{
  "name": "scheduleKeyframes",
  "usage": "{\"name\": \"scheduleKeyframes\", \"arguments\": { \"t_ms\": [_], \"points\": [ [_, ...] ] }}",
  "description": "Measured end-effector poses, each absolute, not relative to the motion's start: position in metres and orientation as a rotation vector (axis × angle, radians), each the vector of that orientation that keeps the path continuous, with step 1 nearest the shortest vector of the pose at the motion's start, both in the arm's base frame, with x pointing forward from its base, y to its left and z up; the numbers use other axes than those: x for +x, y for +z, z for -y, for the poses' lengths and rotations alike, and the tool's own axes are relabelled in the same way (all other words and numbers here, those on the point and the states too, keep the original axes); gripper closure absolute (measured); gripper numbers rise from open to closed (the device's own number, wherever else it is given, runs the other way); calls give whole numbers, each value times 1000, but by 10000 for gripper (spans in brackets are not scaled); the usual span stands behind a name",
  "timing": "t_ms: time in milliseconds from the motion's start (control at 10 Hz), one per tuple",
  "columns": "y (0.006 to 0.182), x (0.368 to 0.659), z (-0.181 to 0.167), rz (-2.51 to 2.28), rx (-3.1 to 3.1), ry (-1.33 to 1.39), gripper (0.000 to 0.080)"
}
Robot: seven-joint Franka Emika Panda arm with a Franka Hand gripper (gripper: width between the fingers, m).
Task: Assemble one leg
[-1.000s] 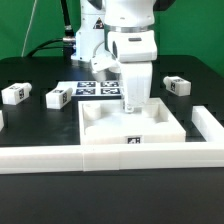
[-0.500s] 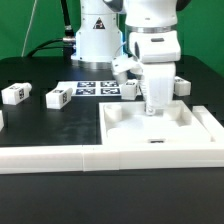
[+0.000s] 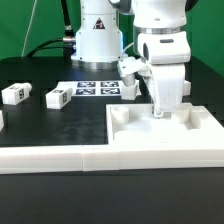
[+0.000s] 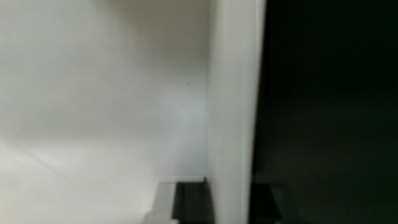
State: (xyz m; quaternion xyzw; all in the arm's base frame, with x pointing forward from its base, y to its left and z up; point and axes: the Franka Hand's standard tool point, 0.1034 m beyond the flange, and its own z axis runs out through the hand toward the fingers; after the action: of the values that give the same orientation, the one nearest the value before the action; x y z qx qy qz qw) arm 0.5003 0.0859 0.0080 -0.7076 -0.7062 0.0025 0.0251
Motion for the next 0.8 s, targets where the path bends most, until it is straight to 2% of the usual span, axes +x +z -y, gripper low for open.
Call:
{"name": "scheduleKeyframes", "arguments": {
  "t_ms": [100,200,300,400,500,600,700,800],
  "points": [
    [8,500,-86,2184,-2188,8,735],
    [8,500,-86,2183,-2189,8,646],
    [8,500,-86,2183,-2189,8,509],
    [8,500,-85,2183,-2189,8,509],
    [8,500,-85,2182,-2190,8,315],
    [8,500,-85,2182,-2190,8,204],
    [8,500,-85,2182,-2190,8,167],
    [8,500,-85,2182,-2190,8,167]
  ]
}}
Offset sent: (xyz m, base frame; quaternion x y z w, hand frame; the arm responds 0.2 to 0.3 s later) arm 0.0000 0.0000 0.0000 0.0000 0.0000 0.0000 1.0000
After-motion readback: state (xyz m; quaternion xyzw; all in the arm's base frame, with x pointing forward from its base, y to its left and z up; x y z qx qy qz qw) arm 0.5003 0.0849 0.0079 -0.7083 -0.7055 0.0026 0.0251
